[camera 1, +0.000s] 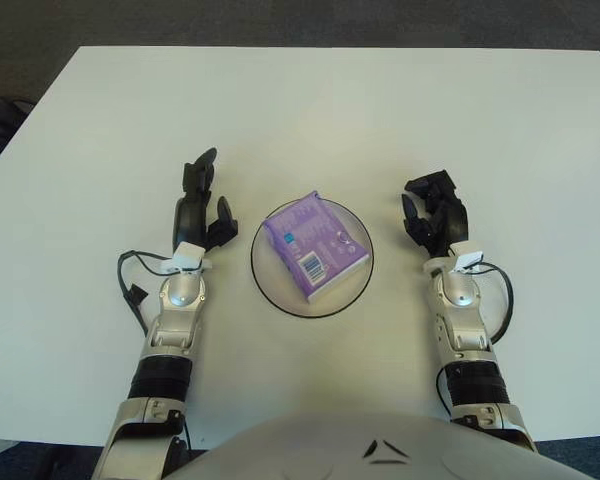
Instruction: Put the tissue paper into the plate.
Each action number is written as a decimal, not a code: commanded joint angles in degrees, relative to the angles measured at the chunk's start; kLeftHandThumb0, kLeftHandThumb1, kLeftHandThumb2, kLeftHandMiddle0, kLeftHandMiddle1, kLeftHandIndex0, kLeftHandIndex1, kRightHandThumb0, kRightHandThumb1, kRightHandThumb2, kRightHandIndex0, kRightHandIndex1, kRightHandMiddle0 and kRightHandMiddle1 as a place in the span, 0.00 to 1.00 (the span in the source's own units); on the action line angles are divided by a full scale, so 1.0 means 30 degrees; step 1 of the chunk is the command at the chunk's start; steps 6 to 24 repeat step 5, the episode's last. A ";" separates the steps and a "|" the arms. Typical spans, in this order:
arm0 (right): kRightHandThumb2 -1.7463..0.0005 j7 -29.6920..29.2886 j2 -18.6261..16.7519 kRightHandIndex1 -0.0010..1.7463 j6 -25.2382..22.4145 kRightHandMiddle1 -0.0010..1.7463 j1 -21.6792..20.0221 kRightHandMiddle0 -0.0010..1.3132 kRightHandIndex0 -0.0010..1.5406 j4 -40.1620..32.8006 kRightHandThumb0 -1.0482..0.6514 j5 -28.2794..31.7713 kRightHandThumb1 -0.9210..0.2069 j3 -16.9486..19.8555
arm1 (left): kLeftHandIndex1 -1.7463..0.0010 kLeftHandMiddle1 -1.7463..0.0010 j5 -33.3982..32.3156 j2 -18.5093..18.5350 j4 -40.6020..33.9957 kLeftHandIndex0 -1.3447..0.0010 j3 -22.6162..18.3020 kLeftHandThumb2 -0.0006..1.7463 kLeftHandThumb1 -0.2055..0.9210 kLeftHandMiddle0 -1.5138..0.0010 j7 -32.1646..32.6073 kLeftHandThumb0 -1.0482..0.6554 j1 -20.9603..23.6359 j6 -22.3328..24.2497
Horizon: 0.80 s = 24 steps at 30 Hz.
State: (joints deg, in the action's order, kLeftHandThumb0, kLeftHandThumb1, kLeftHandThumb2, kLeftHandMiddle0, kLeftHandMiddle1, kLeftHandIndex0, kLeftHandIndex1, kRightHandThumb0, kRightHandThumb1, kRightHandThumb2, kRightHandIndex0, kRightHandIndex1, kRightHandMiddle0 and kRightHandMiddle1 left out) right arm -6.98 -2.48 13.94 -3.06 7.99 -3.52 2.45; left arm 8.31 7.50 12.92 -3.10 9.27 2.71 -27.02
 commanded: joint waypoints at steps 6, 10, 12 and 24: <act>0.79 0.0020 -0.0162 0.62 -0.1651 0.90 0.2105 0.27 0.34 0.1200 0.41 0.0092 0.00 -0.0053 | 0.56 0.98 0.0168 -0.0540 0.0627 1.00 0.0194 0.52 1.00 0.76 0.0129 0.22 -0.1575 0.0516; 0.79 0.0020 -0.0162 0.62 -0.1651 0.90 0.2105 0.27 0.34 0.1200 0.41 0.0092 0.00 -0.0053 | 0.56 0.98 0.0168 -0.0540 0.0627 1.00 0.0194 0.52 1.00 0.76 0.0129 0.22 -0.1575 0.0516; 0.79 0.0020 -0.0162 0.62 -0.1651 0.90 0.2105 0.27 0.34 0.1200 0.41 0.0092 0.00 -0.0053 | 0.56 0.98 0.0168 -0.0540 0.0627 1.00 0.0194 0.52 1.00 0.76 0.0129 0.22 -0.1575 0.0516; 0.79 0.0020 -0.0162 0.62 -0.1651 0.90 0.2105 0.27 0.34 0.1200 0.41 0.0092 0.00 -0.0053 | 0.56 0.98 0.0168 -0.0540 0.0627 1.00 0.0194 0.52 1.00 0.76 0.0129 0.22 -0.1575 0.0516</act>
